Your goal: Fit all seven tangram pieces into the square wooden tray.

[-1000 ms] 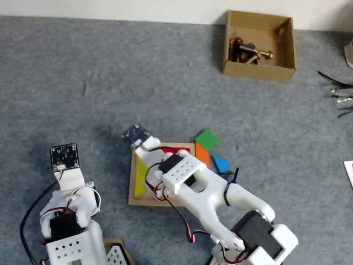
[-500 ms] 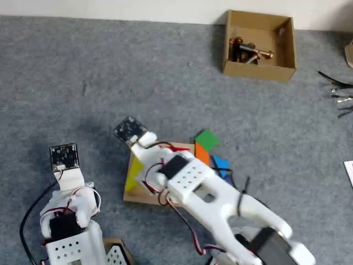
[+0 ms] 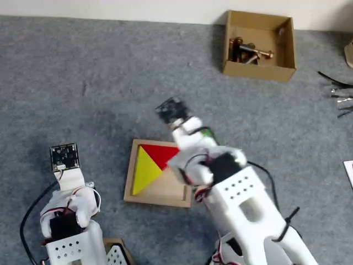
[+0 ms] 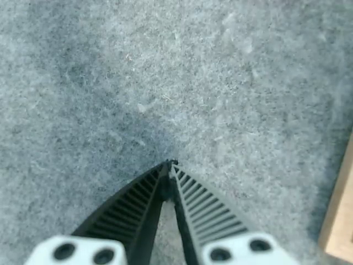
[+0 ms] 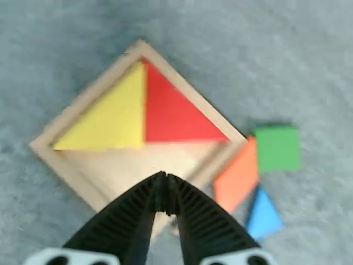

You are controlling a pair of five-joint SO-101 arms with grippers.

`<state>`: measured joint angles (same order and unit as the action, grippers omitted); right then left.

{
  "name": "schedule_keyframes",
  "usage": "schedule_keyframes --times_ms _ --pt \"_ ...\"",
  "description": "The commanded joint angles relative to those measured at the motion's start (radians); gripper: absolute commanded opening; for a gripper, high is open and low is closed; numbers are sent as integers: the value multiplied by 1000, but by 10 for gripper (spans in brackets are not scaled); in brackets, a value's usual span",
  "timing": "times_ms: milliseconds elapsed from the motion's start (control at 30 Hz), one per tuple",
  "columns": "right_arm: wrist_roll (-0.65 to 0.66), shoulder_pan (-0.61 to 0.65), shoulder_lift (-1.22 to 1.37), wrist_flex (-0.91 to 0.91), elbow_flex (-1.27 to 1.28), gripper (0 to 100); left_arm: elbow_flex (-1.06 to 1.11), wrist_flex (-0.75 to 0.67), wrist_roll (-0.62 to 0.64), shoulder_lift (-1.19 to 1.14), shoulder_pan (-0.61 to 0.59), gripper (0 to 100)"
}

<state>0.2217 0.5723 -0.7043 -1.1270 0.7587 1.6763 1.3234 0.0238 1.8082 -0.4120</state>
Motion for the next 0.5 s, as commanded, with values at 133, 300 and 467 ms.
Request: schedule_keyframes --times_ms 133,300,467 --pt "63 -246 73 -59 -56 32 19 3 11 5 -13 5" --pt "61 -282 226 -50 -67 128 19 3 11 5 -13 5" --pt "60 -282 354 -51 -134 136 19 3 11 5 -13 5"
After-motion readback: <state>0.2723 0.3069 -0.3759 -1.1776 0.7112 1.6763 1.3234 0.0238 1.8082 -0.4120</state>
